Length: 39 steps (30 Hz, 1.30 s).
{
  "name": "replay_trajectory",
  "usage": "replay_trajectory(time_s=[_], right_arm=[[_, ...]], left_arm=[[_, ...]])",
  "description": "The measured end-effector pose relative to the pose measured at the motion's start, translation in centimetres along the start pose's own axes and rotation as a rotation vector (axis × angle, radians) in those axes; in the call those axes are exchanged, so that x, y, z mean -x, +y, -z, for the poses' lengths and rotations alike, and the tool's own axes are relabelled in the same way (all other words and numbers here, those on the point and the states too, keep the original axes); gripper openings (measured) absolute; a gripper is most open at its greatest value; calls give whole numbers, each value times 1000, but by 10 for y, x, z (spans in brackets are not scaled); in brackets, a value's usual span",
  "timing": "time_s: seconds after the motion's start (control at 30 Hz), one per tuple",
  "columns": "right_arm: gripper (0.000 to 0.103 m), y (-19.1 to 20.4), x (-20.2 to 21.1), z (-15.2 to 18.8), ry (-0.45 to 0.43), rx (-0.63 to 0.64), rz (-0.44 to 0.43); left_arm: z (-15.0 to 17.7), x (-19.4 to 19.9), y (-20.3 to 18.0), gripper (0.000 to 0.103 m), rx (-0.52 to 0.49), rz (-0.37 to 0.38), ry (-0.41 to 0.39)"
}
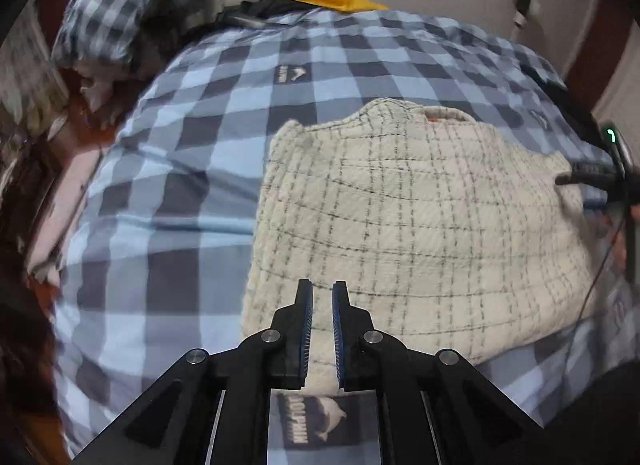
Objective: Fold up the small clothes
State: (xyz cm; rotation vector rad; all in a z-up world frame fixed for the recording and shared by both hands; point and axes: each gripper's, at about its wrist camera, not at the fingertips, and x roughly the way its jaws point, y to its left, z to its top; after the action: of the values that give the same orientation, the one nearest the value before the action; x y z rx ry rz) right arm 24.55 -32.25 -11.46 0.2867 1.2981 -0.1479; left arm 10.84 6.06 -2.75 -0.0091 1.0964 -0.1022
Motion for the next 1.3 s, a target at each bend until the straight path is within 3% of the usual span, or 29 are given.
replay_trajectory(time_s=[0.03,0.07,0.1,0.13,0.17,0.2,0.23,0.27,0.3,0.43,0.53,0.6,0.7,0.73,0.83,0.9,0.97,1.03,1.1,1.17,1.3], right_arm=[[98,2,-6,-2,13,17,5],[98,5,-12,-4,26,32,7],[97,7,-18,-7,36,41,8],[95,9,-22,-9,39,44,7],[81,12,-23,-11,34,52,-2],[56,15,-24,-12,33,73,-11],[41,19,-22,-13,26,101,5],[19,23,-19,-14,12,119,33],[12,24,-15,-13,-6,126,43],[7,20,9,-10,-68,117,-3],[3,16,35,-10,-144,96,-31],[0,9,55,-10,-218,59,-96],[0,-2,95,-9,-428,22,-137],[0,-4,96,-11,-439,16,-138],[0,-6,65,-21,-299,33,-169],[0,-5,45,-21,-224,-17,-130],[0,1,33,-23,-167,-36,-181],[15,12,31,-29,-171,-19,-265],[78,25,26,-36,-168,19,-217],[83,41,16,-45,-185,90,-145],[82,60,-31,-57,-42,201,-58]], left_arm=[[0,-5,8,12,73,103,29],[1,-7,8,14,61,88,34],[2,-9,6,29,18,38,31],[3,-11,2,86,-29,-7,37],[5,-15,4,97,-21,12,63],[6,-17,7,103,2,59,85],[7,-22,9,103,35,100,106],[9,-24,10,103,34,90,116],[11,-25,7,103,15,62,118],[17,-44,6,103,19,7,157],[18,-55,3,103,5,-54,140],[18,-60,2,103,2,-71,126],[10,-67,3,103,29,-62,83],[8,-68,3,103,37,-53,69],[0,-69,4,103,59,-36,53],[-7,-77,7,103,60,-30,65],[-16,-86,8,103,71,-31,70],[-26,-90,8,103,95,-20,71],[-27,-87,7,103,124,-17,49],[-17,-66,9,103,119,-40,39],[-7,-68,13,103,103,-52,72]])
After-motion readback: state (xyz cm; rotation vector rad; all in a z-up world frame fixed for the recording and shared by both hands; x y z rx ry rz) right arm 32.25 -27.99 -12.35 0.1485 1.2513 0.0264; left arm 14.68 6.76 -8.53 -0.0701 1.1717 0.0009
